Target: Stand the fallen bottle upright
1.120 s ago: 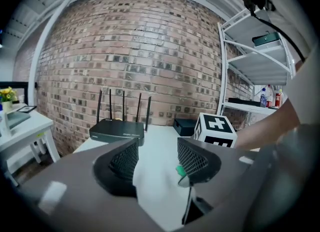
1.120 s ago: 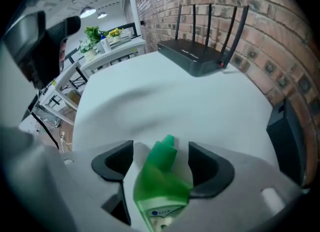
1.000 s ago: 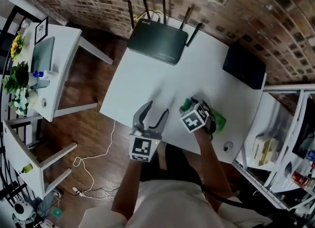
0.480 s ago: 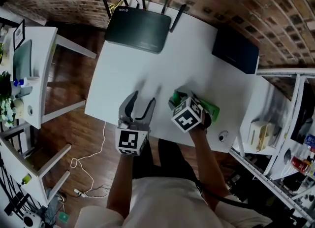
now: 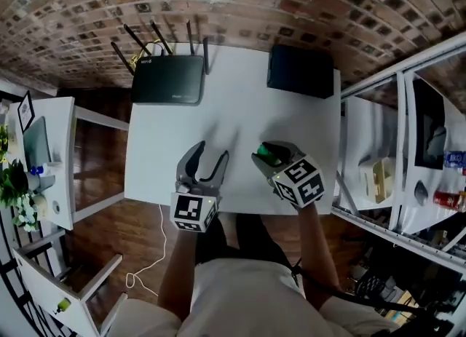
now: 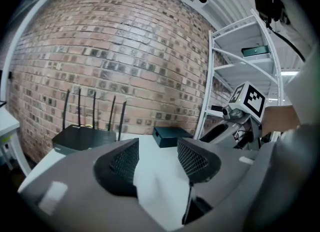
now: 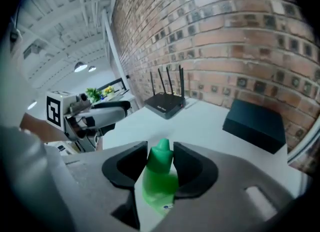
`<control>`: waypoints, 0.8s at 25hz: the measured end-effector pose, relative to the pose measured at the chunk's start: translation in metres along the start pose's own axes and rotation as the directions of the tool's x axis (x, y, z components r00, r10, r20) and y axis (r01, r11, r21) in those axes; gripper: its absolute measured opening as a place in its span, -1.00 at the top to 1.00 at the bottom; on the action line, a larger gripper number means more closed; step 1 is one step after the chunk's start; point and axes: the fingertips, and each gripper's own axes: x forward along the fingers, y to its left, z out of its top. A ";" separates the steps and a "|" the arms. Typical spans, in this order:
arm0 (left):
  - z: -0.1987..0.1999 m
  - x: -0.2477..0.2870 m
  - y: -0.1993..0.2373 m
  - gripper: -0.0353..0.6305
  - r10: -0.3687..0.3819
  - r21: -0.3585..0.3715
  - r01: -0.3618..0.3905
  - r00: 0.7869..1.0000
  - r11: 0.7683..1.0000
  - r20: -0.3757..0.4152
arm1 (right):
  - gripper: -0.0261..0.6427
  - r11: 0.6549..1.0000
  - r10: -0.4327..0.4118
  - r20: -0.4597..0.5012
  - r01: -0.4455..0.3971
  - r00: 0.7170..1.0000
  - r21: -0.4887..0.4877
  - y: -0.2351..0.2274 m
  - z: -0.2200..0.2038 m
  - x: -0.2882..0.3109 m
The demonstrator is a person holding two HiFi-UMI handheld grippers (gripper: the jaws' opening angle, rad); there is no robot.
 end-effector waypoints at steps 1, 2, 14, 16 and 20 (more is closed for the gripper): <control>0.005 0.005 -0.013 0.14 -0.032 0.012 0.032 0.999 0.999 0.003 | 0.47 1.000 -0.010 0.032 0.009 0.999 0.028 -0.006 0.001 -0.013; 0.010 0.010 -0.027 0.14 -0.059 0.024 0.059 0.998 0.998 0.009 | 0.48 0.999 -0.024 0.060 0.021 0.998 0.049 -0.012 0.001 -0.026; 0.018 0.060 -0.147 0.14 -0.284 0.075 0.284 0.959 0.956 -0.011 | 0.52 0.982 -0.039 0.434 -0.045 0.900 0.182 -0.065 -0.026 -0.140; 0.014 0.065 -0.159 0.14 -0.306 0.083 0.307 0.952 0.948 -0.026 | 0.52 0.975 -0.030 0.491 -0.083 0.870 0.205 -0.074 -0.036 -0.157; 0.008 0.072 -0.178 0.14 -0.337 0.096 0.340 0.940 0.935 -0.050 | 0.52 0.976 -0.010 0.552 -0.111 0.834 0.186 -0.082 -0.054 -0.184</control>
